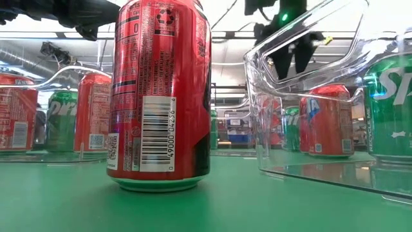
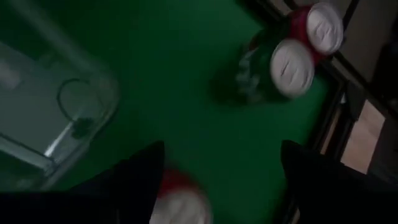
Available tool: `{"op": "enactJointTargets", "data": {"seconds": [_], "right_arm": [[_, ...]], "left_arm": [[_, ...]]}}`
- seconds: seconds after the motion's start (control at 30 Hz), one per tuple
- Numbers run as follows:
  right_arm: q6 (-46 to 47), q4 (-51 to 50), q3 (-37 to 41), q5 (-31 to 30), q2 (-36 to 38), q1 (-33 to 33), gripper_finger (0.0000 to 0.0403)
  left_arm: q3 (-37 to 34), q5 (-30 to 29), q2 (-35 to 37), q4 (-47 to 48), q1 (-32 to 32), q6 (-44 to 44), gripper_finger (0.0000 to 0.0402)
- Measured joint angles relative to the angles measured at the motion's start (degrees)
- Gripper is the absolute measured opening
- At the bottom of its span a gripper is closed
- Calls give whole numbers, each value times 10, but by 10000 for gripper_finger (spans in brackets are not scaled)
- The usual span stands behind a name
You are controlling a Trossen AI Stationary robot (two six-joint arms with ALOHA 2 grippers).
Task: Sort soda cans
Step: Put the top right green soda can into the bottom right transparent bin
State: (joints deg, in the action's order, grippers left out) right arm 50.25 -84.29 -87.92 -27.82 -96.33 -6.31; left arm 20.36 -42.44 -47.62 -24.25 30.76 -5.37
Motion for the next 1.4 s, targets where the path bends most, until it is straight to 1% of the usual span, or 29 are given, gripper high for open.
{"op": "enactJointTargets", "data": {"seconds": [0.07,0.17,0.27,0.37,0.5,0.7,0.77,0.9,1.03,1.1,1.2,1.27,1.4], "right_arm": [[-36,11,0,13,0,-47,309],[-94,32,0,50,0,-114,309],[-145,59,0,102,0,-175,309],[-184,100,0,148,0,-224,309],[-201,112,0,170,0,-273,307],[-206,96,0,173,0,-316,311],[-205,97,0,185,0,-324,312],[-217,124,18,227,0,-334,313],[-246,122,33,225,0,-333,305],[-248,117,33,211,0,-329,289],[-250,117,33,212,3,-322,240],[-249,111,27,213,10,-319,195],[-249,90,9,230,28,-316,90]], "left_arm": [[0,0,0,2,0,0,1],[0,0,0,2,0,0,1],[0,0,0,3,0,0,1],[0,0,0,7,0,6,1],[0,0,0,16,0,15,1],[0,0,0,24,0,26,1],[0,0,0,24,0,26,1],[0,0,0,23,0,28,1],[0,0,0,25,0,30,1],[0,0,0,25,0,30,1],[0,0,0,25,0,30,1],[0,0,0,25,0,30,1],[0,0,0,27,0,30,1]]}}
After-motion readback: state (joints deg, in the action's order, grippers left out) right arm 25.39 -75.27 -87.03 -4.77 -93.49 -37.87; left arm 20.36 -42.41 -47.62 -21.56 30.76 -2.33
